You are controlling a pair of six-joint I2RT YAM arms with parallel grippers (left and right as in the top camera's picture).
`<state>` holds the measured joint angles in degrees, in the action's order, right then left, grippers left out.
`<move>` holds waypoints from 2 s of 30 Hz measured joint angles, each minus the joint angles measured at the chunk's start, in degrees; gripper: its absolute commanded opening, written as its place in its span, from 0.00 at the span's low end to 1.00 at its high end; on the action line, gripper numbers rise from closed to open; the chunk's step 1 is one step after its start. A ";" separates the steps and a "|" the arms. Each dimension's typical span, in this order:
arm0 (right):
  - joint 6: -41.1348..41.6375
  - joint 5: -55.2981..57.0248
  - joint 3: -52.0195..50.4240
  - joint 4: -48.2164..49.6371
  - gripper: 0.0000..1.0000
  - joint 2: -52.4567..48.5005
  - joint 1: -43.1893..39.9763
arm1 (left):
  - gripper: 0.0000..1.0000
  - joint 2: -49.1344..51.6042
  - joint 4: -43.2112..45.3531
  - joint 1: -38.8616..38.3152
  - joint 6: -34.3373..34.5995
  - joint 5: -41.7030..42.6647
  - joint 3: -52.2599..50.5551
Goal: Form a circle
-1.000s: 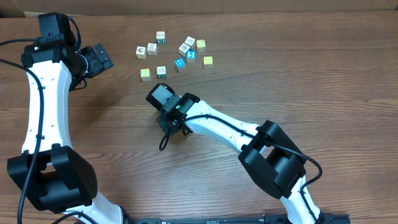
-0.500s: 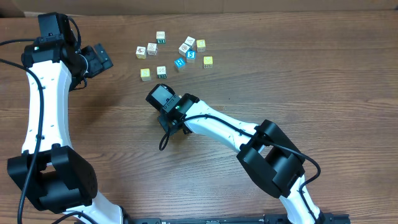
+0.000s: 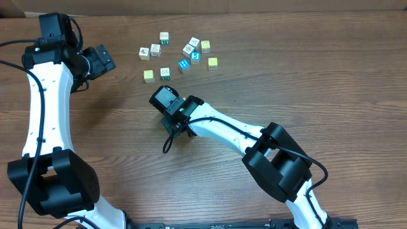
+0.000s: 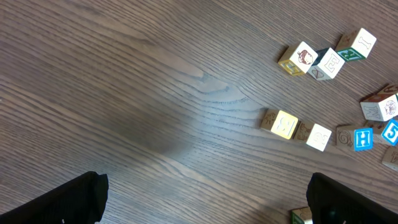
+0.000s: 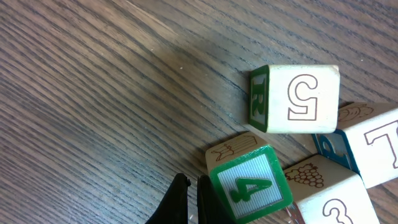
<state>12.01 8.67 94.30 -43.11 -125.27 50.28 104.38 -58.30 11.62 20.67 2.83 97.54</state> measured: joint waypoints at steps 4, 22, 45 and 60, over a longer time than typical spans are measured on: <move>0.00 0.33 0.00 0.07 0.05 0.00 -0.02 | 1.00 0.00 0.00 0.00 0.00 -0.02 0.00; 1.11 -5.42 4.22 -2.38 0.09 1.64 -3.58 | 1.00 0.00 0.00 0.00 0.00 0.00 0.00; 4.50 -5.92 5.66 -12.50 1.00 3.34 -31.56 | 1.00 0.00 0.00 0.00 0.02 0.00 0.00; 4.46 -5.90 5.66 -12.44 1.00 3.34 -33.11 | 0.99 0.00 0.00 0.00 0.02 0.00 0.00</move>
<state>16.47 2.76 99.96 -55.55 -121.93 17.17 104.38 -58.30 11.62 20.69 2.83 97.54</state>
